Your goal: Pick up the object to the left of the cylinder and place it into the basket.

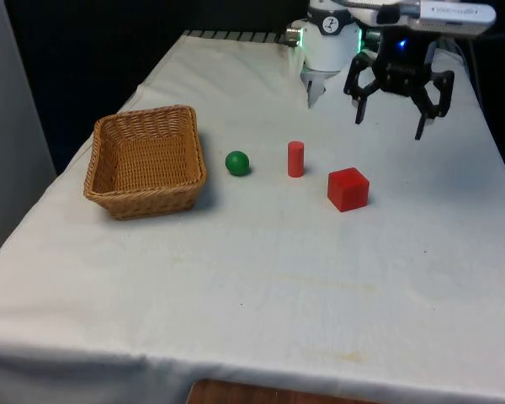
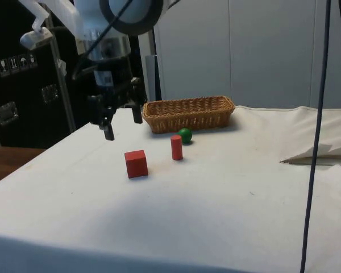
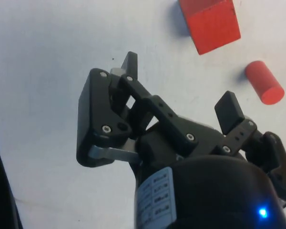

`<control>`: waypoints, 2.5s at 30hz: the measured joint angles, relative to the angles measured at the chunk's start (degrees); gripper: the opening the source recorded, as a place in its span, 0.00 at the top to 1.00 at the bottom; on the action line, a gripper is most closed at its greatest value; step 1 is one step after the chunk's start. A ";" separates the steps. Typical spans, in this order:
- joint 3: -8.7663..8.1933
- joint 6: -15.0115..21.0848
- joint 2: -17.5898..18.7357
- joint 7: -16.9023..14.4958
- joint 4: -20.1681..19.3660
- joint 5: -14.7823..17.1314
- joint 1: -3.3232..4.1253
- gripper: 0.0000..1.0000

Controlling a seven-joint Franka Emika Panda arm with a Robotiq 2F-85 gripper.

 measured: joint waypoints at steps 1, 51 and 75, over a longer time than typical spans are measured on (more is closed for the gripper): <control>0.00 0.00 0.00 0.00 0.00 0.00 0.00 0.00; -2.06 8.42 11.12 19.54 0.46 -6.99 -0.06 0.00; -2.52 12.43 13.92 22.75 0.92 -6.99 -0.34 0.10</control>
